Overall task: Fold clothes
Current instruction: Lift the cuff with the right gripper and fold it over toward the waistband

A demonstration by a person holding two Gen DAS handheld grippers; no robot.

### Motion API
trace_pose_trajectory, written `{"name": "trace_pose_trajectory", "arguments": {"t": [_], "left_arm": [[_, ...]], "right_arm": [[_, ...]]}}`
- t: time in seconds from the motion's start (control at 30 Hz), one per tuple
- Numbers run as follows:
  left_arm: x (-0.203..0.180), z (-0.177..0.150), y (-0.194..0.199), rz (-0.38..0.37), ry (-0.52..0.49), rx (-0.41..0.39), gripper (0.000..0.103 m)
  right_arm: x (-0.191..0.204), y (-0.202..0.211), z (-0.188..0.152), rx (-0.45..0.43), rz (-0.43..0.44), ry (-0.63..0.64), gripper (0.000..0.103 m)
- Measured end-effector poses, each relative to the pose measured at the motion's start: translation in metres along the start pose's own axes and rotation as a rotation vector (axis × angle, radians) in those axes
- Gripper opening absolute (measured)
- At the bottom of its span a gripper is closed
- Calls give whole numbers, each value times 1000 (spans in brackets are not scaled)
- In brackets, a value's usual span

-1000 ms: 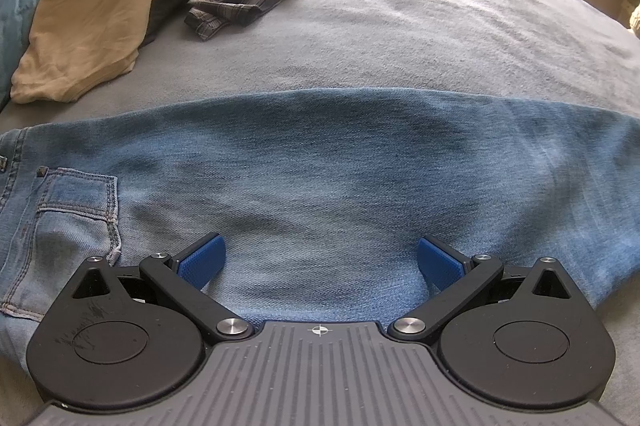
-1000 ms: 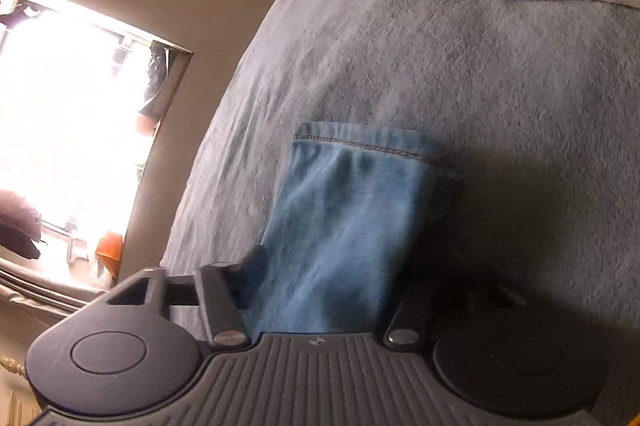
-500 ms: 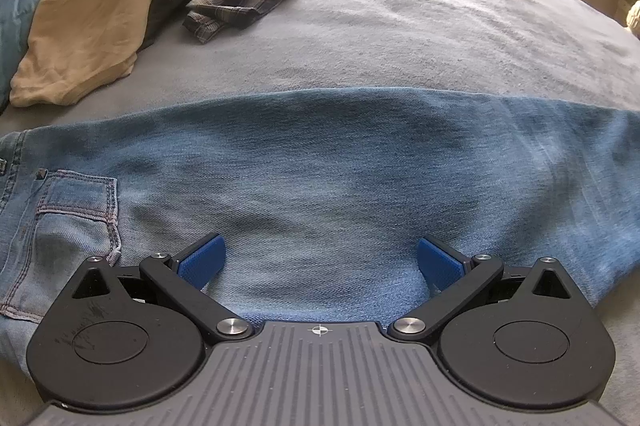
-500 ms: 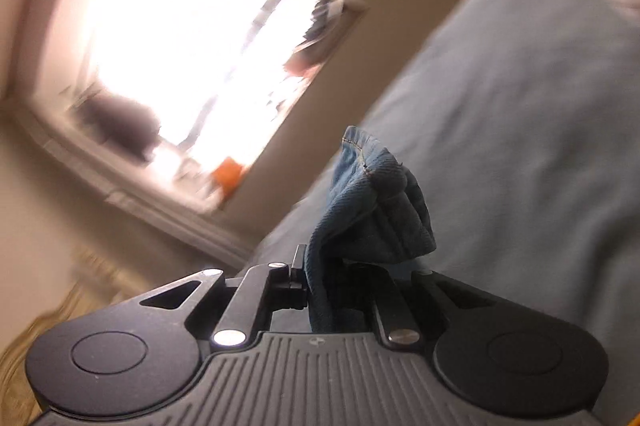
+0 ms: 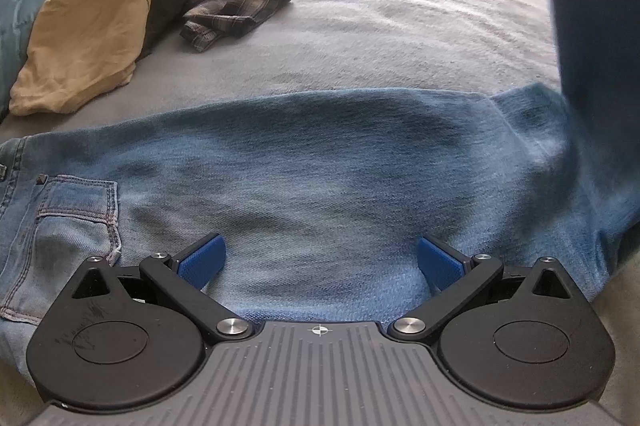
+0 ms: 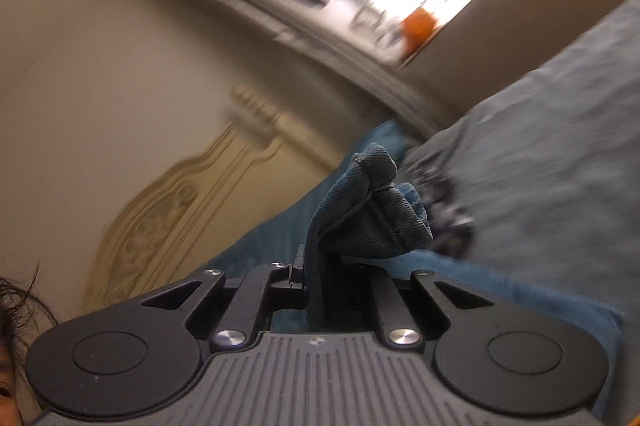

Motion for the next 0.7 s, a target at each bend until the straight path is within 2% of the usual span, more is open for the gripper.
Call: {"name": "trace_pose_trajectory", "arguments": {"t": [0.2,0.4,0.57,0.7], "left_arm": [[2,-4,1,-17,-13,-39,103],[14,-5,5,-79,-3,-62,103],[49,-8,23,-89,87,-88,103],[89,-15,45,-52,140,-113,102]], "right_arm": [[25,-69,2,143,102,15,8],[43,-130,-24,261,157,33,8],[41,-157,-48,306,155,36,9],[36,-178,-68,338,144,35,9]]}}
Point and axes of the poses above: each gripper's, at about its wrist camera, not at the fingertips, and y roughly against the way its jaws point, x to its left, z to its top, the point moved 2 cm from there along -y, roughly the way its jaws point, and after that the axes turned 4 degrees about z, right-handed, at the moved point
